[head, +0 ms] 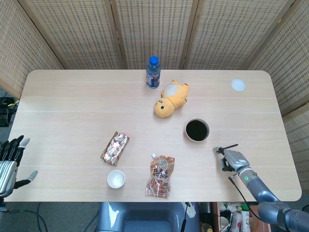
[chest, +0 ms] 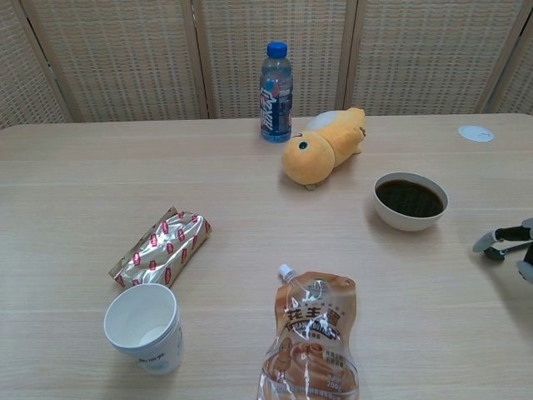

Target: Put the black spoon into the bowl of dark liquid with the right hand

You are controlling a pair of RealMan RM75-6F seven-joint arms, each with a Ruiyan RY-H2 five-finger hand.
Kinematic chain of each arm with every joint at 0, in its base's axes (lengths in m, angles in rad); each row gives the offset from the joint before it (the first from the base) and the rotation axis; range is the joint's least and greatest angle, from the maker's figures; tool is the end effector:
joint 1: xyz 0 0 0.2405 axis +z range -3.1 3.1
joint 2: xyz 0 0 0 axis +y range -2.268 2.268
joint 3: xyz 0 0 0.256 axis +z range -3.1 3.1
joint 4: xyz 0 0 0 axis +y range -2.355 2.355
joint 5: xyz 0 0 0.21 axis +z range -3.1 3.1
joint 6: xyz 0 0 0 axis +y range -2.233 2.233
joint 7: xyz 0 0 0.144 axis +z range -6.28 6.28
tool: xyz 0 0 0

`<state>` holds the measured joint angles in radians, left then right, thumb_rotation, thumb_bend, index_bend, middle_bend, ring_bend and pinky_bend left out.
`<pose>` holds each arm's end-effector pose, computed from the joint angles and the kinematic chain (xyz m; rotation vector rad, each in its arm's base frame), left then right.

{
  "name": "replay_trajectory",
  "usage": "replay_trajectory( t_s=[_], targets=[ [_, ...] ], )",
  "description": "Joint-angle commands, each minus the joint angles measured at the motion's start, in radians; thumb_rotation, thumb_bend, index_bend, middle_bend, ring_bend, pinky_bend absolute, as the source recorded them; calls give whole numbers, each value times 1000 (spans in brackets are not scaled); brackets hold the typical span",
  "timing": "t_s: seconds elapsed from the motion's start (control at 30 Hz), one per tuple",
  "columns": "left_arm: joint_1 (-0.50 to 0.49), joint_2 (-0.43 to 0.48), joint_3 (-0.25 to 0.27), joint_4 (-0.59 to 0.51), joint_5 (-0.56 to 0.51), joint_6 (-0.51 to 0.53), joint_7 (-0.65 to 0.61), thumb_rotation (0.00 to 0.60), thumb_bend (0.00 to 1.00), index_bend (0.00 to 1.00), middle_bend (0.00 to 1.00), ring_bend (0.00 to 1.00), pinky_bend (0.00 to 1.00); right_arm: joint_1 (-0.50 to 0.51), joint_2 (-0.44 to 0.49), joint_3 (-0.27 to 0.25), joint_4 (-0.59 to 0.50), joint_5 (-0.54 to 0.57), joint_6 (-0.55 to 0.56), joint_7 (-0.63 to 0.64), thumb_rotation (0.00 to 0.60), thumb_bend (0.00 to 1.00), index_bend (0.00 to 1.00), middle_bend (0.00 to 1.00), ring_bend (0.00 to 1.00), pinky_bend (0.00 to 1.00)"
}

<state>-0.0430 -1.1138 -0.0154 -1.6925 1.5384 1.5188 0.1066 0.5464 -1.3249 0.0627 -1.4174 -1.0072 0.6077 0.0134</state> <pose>-0.2981 0.1600 0.1516 -1.4087 -0.8904 -0.8716 -0.3083 -0.2920 0.0223 1.6623 -1.5448 0.4920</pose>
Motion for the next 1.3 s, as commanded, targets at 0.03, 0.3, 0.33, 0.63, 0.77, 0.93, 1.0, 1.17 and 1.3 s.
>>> replay_trajectory(
  t_s=[0.03, 0.3, 0.33, 0.63, 0.77, 0.93, 1.0, 1.17, 1.3],
  targets=[
    [-1, -1, 0, 1, 0, -1, 0, 600, 229, 6, 0, 0, 0, 2, -4, -4, 9, 8, -1, -4, 600, 897, 172, 911, 956, 1000],
    [-4, -3, -1, 2, -2, -4, 0, 600, 229, 6, 0, 0, 0, 5, -11, -14, 25, 29, -3, -9, 600, 899, 182, 911, 956, 1000],
    [-4, -3, -1, 2, -2, -5, 0, 600, 229, 6, 0, 0, 0, 5, -11, -15, 26, 30, -3, -10, 600, 899, 183, 911, 956, 1000],
    [-4, -4, 1, 3, 0, -4, 0, 600, 230, 6, 0, 0, 0, -1, -7, -27, 34, 44, 0, -10, 600, 901, 191, 911, 956, 1000],
    [-7, -5, 1, 2, 2, -6, 2, 600, 229, 6, 0, 0, 0, -8, -2, -32, 41, 52, 3, -3, 600, 902, 196, 911, 956, 1000],
    [-10, -5, 0, -2, 4, -8, 6, 600, 229, 6, 0, 0, 0, -22, 7, -37, 52, 55, 6, 10, 600, 904, 204, 911, 956, 1000],
    [-11, -5, 1, -3, 6, -8, 8, 600, 229, 6, 0, 0, 0, -27, 11, -39, 52, 54, 9, 16, 600, 904, 205, 911, 956, 1000],
    [-16, -6, -1, -9, 9, -11, 14, 600, 229, 6, 0, 0, 0, -41, 29, -35, 39, 35, 26, 36, 600, 903, 205, 911, 956, 1000],
    [-16, -6, -1, -11, 10, -9, 17, 600, 229, 6, 0, 0, 0, -47, 36, -31, 35, 22, 30, 51, 600, 904, 205, 911, 956, 1000]
  ],
)
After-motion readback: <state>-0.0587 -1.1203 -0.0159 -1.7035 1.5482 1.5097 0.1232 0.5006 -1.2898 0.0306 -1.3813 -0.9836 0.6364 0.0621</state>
